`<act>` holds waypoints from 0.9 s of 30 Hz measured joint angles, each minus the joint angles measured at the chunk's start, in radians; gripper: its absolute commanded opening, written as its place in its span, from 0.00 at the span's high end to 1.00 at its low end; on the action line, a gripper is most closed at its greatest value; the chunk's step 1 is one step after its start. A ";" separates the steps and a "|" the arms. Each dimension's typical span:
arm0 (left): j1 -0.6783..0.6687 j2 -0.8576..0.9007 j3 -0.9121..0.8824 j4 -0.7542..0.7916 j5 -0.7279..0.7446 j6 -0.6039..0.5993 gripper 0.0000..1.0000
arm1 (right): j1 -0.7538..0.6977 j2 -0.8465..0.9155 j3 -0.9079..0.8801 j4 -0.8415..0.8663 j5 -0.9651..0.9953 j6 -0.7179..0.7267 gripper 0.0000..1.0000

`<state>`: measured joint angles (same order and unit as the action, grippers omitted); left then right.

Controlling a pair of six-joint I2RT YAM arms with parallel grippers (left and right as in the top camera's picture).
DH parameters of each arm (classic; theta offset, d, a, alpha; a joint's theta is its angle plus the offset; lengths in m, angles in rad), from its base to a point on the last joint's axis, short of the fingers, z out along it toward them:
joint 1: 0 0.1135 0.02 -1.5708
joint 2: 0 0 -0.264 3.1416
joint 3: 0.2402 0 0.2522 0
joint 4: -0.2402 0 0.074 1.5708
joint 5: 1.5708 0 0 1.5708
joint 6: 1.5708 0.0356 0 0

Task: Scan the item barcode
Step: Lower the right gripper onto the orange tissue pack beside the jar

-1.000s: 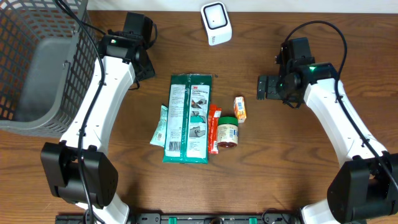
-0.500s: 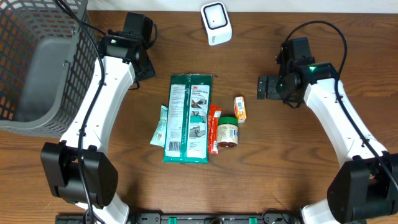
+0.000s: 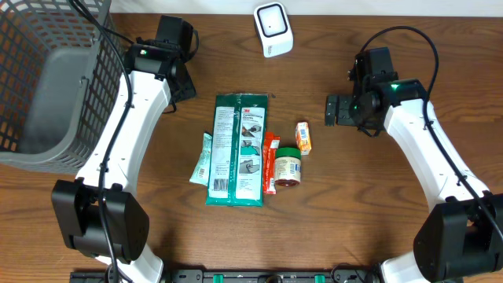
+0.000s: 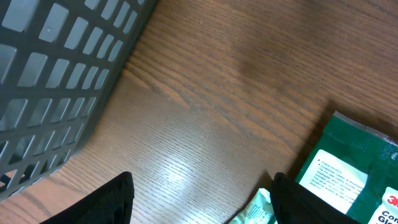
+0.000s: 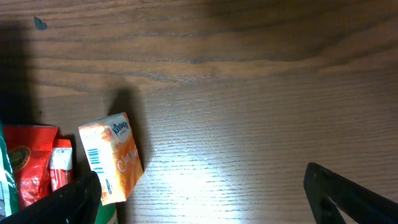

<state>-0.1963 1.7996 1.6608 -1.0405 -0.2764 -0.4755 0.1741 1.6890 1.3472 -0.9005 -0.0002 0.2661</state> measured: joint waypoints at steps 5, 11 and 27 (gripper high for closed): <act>0.000 0.000 0.000 0.000 0.000 0.000 0.30 | 0.000 0.000 0.000 0.000 0.000 0.000 0.01; 0.000 0.000 0.000 0.000 0.000 0.000 0.29 | 0.000 0.000 0.000 -0.005 -0.014 0.000 0.01; 0.000 0.000 0.000 0.000 0.000 0.000 0.29 | 0.193 0.000 0.000 0.080 -0.397 -0.072 0.40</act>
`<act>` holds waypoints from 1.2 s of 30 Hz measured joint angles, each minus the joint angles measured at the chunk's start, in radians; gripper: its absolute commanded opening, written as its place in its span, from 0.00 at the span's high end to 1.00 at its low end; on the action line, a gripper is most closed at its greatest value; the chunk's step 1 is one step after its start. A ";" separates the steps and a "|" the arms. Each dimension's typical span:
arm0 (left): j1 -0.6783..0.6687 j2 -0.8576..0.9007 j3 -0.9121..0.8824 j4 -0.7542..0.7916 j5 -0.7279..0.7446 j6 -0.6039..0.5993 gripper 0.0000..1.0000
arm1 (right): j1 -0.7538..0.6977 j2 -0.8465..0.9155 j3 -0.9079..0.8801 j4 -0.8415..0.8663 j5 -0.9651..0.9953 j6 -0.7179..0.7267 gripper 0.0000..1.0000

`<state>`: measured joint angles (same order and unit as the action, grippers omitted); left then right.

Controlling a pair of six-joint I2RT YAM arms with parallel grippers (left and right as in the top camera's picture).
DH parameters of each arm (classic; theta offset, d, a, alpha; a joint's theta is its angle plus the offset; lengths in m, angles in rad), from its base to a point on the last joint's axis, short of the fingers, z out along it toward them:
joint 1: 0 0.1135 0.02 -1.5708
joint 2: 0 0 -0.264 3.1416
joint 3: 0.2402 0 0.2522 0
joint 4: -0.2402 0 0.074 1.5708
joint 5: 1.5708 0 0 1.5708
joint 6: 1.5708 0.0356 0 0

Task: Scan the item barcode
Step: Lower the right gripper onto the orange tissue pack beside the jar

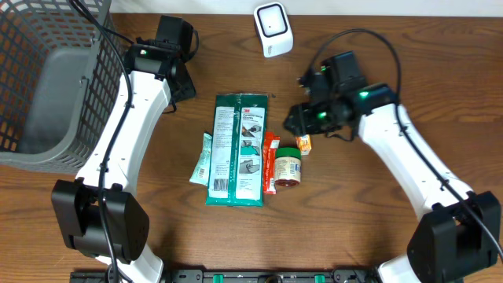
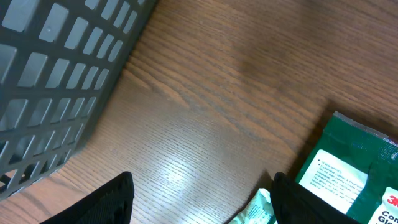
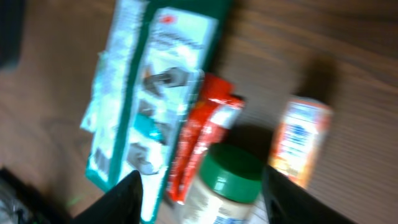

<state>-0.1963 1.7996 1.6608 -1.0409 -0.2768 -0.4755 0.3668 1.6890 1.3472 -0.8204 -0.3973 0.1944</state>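
A jar with a green lid [image 3: 233, 180] lies on the table between my right gripper's [image 3: 208, 202] open fingers, which hover above it; the view is blurred. To its right sits an orange packet [image 3: 303, 140], to its left red packets [image 3: 205, 134] and a large green package [image 3: 155, 93]. From overhead, my right gripper [image 1: 295, 119] hangs just above the orange packet [image 1: 303, 142] and the jar [image 1: 288, 167]. A white scanner [image 1: 273, 29] stands at the table's far edge. Over bare wood, my left gripper [image 2: 199, 202] is open and holds nothing, with the green package [image 2: 354, 168] to its right.
A grey mesh basket [image 1: 47, 79] fills the far left corner, close to my left arm. A small teal sachet [image 1: 202, 159] lies against the green package's left side. The items form one tight cluster at the table's middle.
My right gripper has moved left from bare wood beside the orange packet to above the jar and orange packet. The left arm and all items are where they were.
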 measured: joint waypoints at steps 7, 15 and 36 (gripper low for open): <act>0.000 0.000 0.000 0.000 0.000 0.000 0.30 | 0.117 0.000 0.000 0.093 -0.037 0.026 0.28; 0.000 0.000 0.000 0.000 0.000 0.000 0.30 | 0.197 0.000 0.000 0.151 -0.029 0.040 0.21; 0.000 0.000 0.000 0.000 0.000 0.000 0.29 | 0.126 0.000 0.000 -0.012 0.312 0.054 0.07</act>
<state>-0.1963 1.7996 1.6608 -1.0409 -0.2764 -0.4755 0.4923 1.6890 1.3472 -0.8326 -0.0849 0.2485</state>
